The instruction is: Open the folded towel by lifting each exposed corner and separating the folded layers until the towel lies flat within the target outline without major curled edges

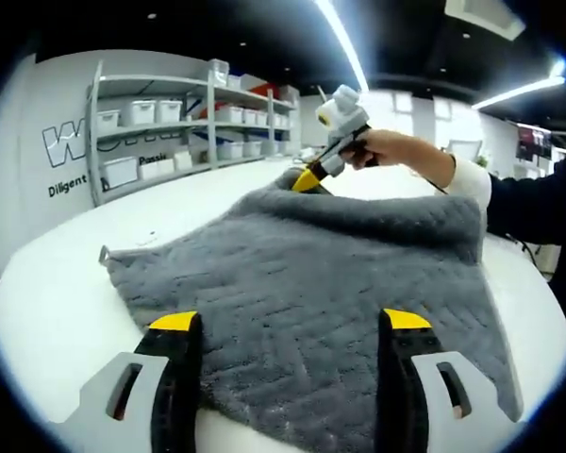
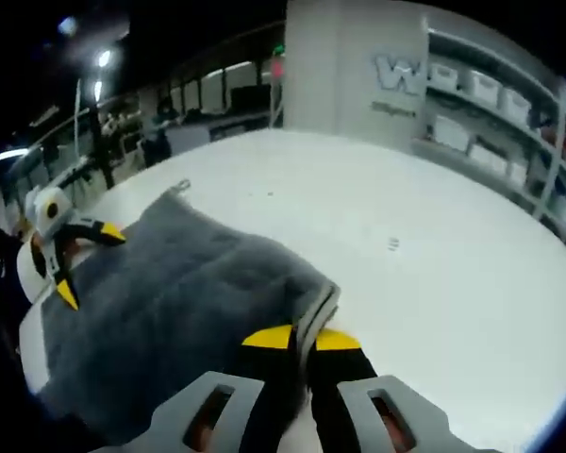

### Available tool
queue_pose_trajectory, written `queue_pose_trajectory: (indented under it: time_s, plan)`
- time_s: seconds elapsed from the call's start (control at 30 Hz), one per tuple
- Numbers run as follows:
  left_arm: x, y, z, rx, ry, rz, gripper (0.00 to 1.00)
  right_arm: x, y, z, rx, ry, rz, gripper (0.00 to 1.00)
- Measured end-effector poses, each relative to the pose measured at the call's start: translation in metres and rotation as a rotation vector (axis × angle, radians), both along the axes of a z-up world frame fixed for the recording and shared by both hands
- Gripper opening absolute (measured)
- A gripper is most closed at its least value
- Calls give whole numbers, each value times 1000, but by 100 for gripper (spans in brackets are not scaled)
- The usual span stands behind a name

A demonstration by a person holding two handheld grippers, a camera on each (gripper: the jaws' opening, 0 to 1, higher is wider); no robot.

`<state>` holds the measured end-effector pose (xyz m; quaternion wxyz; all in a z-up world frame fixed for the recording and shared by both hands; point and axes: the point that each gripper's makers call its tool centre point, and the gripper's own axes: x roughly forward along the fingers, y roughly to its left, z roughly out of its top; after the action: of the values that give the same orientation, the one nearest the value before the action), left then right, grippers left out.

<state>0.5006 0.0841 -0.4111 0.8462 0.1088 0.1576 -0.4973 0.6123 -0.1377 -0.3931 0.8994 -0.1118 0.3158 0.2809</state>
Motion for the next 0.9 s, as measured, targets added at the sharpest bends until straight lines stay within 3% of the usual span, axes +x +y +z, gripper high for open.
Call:
queue_pose_trajectory:
  time_s: [0.23,0.57,0.8,0.9]
  plan:
    - [2,1,0,1,2,0,75,0,-11,3,-11,-6,-11,0]
    - [10,4,1,2,2,2,75,14,-21,26,-156,-130,15,0]
    - [10,3,2,5,0,1,75,18,-23,18,-218,-143,15,0]
    - [9,2,2,3,0,1,75,20,-27,9,-224,-114,0,0]
